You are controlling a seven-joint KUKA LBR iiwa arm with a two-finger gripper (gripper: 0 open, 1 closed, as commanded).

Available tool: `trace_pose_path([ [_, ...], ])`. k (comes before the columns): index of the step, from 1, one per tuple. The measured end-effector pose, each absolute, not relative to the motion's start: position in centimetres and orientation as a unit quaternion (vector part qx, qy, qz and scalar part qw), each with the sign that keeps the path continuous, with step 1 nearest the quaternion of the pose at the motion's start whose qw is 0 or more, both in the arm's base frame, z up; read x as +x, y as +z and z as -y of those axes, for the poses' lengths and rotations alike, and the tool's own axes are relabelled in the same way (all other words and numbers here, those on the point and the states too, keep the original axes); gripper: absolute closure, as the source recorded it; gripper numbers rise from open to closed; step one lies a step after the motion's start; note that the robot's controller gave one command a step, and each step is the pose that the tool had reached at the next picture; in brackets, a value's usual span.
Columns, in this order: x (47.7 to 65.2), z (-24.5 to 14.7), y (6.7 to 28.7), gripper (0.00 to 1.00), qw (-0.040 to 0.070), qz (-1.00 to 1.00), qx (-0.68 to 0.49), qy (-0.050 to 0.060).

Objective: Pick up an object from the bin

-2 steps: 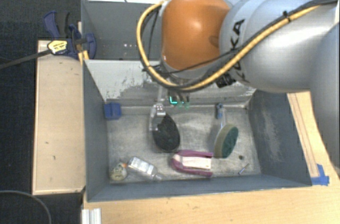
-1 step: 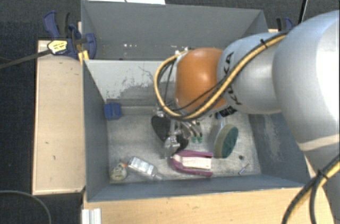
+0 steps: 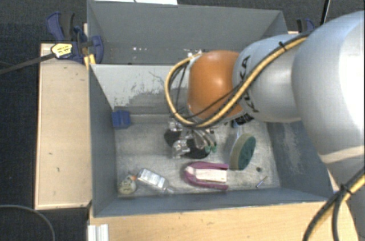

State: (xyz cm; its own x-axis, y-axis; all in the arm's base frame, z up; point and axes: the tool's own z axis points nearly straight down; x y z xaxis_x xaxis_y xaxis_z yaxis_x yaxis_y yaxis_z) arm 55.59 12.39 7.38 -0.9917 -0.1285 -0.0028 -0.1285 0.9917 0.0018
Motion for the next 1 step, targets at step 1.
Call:
trace_pose_path([
  [1, 56.72, -12.52, 21.21, 1.0, 0.005, -0.998, -0.056, 0.001],
])
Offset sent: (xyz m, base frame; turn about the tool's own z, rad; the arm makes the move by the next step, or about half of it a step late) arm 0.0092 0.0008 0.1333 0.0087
